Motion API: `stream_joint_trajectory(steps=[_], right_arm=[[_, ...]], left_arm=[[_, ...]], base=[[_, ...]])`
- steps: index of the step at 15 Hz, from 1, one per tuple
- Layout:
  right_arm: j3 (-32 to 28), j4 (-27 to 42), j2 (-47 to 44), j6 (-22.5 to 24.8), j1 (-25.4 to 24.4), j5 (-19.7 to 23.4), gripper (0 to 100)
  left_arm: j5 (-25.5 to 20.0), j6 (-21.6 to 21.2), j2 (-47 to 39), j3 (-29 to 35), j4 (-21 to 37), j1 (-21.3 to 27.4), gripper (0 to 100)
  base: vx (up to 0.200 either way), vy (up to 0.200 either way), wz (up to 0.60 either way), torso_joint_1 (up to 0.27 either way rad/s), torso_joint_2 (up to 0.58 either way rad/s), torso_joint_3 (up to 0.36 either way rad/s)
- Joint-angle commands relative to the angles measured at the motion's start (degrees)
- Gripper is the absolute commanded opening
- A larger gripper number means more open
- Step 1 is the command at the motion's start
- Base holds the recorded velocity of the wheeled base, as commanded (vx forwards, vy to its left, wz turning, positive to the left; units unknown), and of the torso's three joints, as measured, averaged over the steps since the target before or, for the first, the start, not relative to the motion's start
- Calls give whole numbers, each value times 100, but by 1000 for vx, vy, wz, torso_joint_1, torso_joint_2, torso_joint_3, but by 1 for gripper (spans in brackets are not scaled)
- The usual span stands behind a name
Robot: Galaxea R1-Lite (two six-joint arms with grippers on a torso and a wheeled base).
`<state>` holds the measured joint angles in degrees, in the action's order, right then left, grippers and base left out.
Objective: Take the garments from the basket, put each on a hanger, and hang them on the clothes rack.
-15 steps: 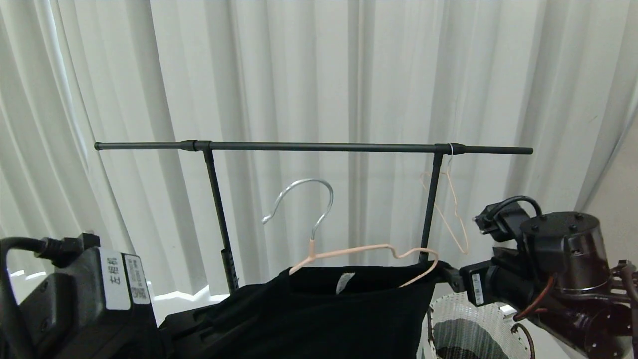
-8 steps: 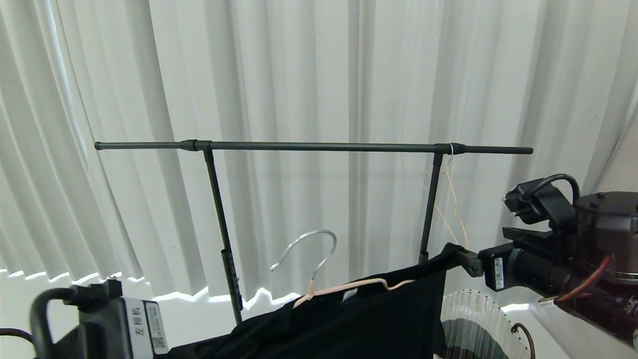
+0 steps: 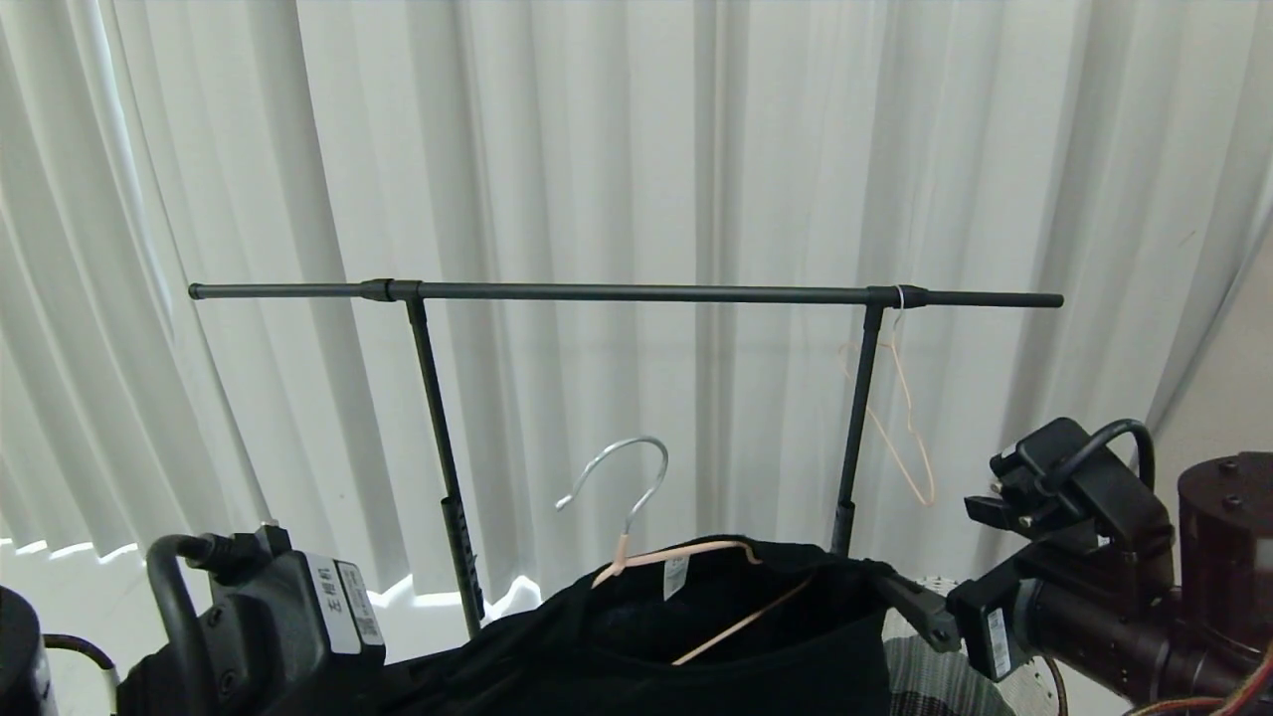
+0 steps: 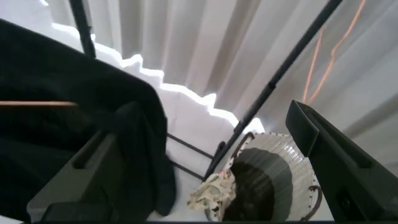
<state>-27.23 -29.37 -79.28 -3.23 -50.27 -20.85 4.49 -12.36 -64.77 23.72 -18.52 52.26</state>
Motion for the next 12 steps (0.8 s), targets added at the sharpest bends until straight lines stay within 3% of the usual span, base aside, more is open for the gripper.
stream_joint_trajectory(steps=[1, 4, 6, 8, 11, 12], right_arm=[[16, -122, -194, 7, -316, 10, 100], [52, -96, -106, 51, -1151, 72, 100], [148, -96, -71, 376, -1353, 98, 100], [122, -87, 53, 763, -1310, 520, 100], [-98, 221, 114, 1562, -1178, 1346, 100], [-168, 309, 114, 1641, -1178, 1469, 100]], left_arm=[[0, 32, -18, 115, -3, 12, 0], [8, 41, -124, 36, -3, -111, 0], [8, 41, -159, -52, -3, -164, 0], [-79, 50, -97, -70, -3, -128, 0], [-1081, -38, 166, -289, -3, -102, 0], [-1161, -65, 175, -316, -3, -102, 0]], base=[[0, 0, 0, 0, 0, 0], [0, 0, 0, 0, 0, 0], [0, 0, 0, 0, 0, 0], [0, 0, 0, 0, 0, 0], [0, 0, 0, 0, 0, 0], [0, 0, 0, 0, 0, 0]])
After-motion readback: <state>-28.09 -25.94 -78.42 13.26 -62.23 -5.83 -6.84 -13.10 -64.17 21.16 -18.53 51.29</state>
